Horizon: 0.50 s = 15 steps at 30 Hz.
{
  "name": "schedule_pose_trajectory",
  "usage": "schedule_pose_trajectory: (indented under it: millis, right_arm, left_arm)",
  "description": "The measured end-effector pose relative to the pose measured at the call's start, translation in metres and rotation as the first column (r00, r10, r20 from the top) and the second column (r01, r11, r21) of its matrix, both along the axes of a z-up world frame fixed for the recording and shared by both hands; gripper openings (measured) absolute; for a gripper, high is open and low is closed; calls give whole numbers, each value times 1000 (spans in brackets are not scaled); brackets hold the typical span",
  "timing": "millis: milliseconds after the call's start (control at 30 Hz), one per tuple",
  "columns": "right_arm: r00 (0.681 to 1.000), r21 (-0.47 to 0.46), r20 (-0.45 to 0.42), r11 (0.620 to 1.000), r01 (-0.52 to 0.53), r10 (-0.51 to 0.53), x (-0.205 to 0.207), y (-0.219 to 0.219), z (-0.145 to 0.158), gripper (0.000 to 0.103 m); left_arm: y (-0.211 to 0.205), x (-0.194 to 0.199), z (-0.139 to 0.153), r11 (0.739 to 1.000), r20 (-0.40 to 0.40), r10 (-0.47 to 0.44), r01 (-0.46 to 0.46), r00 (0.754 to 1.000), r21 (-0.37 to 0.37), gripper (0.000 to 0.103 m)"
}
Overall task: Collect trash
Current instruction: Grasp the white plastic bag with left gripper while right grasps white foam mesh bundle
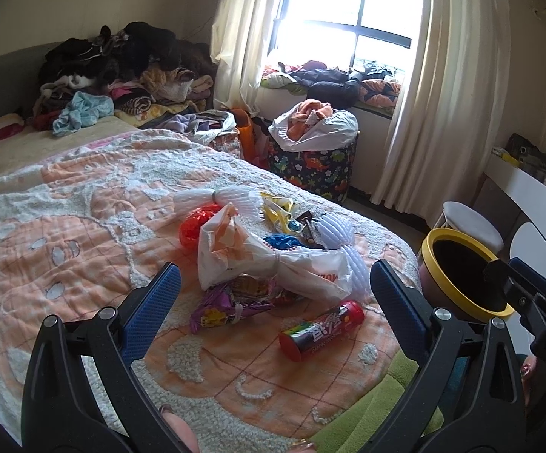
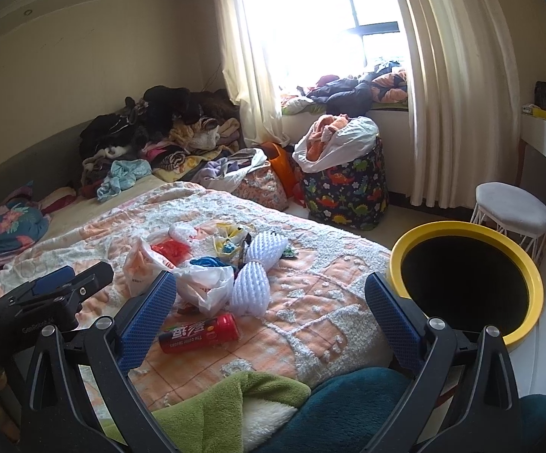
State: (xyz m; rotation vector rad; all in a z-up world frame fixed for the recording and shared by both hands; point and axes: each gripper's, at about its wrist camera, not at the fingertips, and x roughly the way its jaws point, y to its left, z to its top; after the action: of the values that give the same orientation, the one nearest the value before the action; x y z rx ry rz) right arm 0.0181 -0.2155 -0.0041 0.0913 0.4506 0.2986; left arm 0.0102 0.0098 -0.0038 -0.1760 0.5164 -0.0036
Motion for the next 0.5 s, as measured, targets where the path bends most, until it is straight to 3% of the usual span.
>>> schedule_pose_trajectory:
  millis: [500]
  right_arm:
    - [990, -17, -68, 992, -126, 125, 44, 40, -1, 97]
  left_arm:
    - [59, 26, -7, 990, -15, 123, -124, 992, -73, 92]
